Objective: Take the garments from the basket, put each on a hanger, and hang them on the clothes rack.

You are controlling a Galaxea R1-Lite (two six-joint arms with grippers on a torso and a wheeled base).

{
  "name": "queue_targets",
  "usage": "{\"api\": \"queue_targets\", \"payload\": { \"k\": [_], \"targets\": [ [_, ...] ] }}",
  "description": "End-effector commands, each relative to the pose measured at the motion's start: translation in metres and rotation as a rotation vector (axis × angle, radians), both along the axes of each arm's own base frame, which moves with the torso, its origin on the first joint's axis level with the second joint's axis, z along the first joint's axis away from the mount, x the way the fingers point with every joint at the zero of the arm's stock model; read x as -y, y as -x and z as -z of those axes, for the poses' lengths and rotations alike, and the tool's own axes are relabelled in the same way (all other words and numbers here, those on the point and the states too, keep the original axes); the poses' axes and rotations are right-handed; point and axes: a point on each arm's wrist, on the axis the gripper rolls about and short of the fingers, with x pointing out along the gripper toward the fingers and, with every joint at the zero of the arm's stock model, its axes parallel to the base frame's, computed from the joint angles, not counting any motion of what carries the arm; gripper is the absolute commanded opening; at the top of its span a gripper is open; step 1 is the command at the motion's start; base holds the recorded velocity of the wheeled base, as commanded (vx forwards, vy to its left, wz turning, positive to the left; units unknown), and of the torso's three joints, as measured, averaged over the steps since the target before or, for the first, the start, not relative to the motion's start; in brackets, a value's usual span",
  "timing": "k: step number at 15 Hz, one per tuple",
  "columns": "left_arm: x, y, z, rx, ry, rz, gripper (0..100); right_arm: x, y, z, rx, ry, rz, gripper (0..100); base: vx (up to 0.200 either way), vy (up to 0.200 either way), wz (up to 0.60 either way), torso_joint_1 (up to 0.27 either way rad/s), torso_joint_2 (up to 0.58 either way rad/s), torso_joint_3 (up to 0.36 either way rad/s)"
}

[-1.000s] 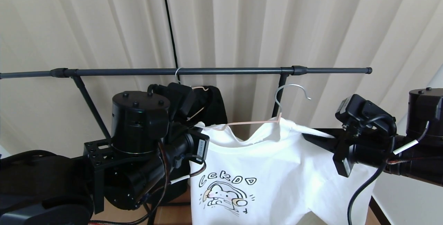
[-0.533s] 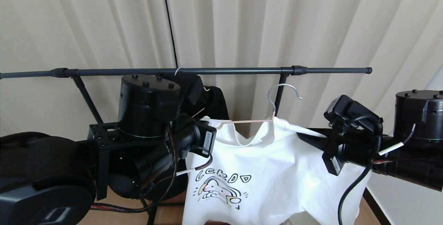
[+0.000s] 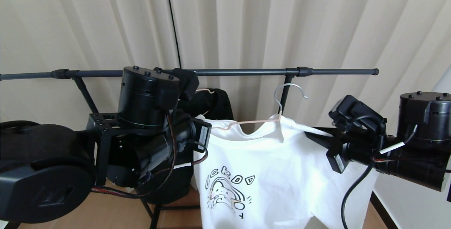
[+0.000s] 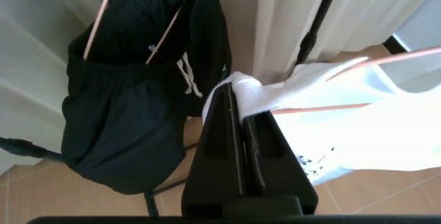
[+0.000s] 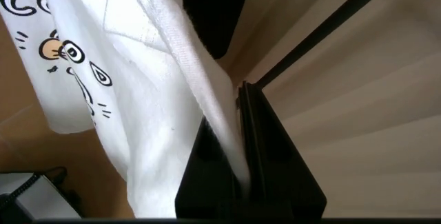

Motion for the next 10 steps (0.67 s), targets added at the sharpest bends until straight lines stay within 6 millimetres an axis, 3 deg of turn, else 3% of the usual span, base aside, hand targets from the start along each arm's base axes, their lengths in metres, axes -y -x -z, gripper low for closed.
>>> {"api": "queue_targets", "payload": {
  "k": [1,3,10],
  "targets": [
    [0.004,0.001,-0.005,0.009,0.012,0.012,0,-0.003,-0.007,0.011,-0.028,0.018,0.009,0,0.0,0.0,0.0,0.0,0.0,0.0],
    [0.011,0.007,-0.013,0.007,0.03,0.034,0,-0.008,-0.014,0.023,-0.033,0.041,0.047,0,0.0,0.0,0.0,0.0,0.0,0.0],
    [0.017,0.017,-0.022,0.022,0.059,0.069,0,-0.031,-0.009,0.036,-0.046,0.05,-0.002,0,0.0,0.0,0.0,0.0,0.0,0.0]
  ]
}}
